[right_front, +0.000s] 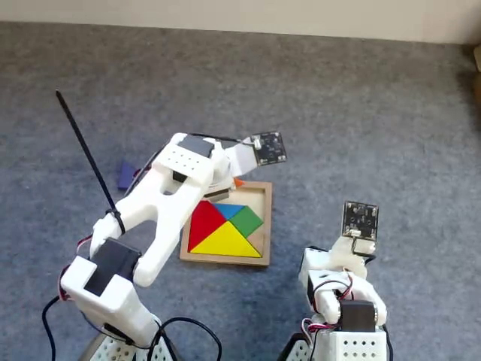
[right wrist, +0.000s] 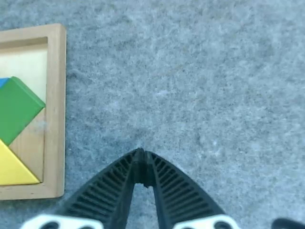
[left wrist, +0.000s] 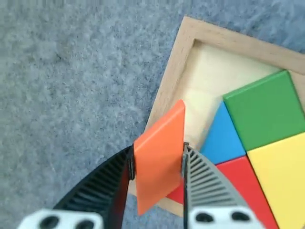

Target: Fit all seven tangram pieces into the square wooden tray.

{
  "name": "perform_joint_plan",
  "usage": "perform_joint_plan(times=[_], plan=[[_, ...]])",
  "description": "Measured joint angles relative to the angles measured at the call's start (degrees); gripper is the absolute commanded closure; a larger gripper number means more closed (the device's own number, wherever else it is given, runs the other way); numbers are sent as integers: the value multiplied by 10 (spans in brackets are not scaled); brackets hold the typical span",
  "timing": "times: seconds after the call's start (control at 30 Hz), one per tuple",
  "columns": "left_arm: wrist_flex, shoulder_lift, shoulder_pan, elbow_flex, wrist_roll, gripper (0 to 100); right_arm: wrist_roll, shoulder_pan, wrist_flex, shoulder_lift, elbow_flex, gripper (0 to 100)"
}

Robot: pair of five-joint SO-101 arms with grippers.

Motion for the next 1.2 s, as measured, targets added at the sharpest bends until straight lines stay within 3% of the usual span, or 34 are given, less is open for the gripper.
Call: perform_joint_plan(times=[0.13, 0.53, 0.97, 1.2], plan=[[0, 0, 3, 0, -18, 818, 0, 0, 0, 0, 0, 992], [18, -11, 1, 0, -18, 819, 0, 0, 0, 0, 0, 992], [-21, -35, 0, 0, 133, 819, 0, 0, 0, 0, 0, 992], [-34, 47, -35, -7, 148, 819, 0, 0, 0, 0, 0, 992]])
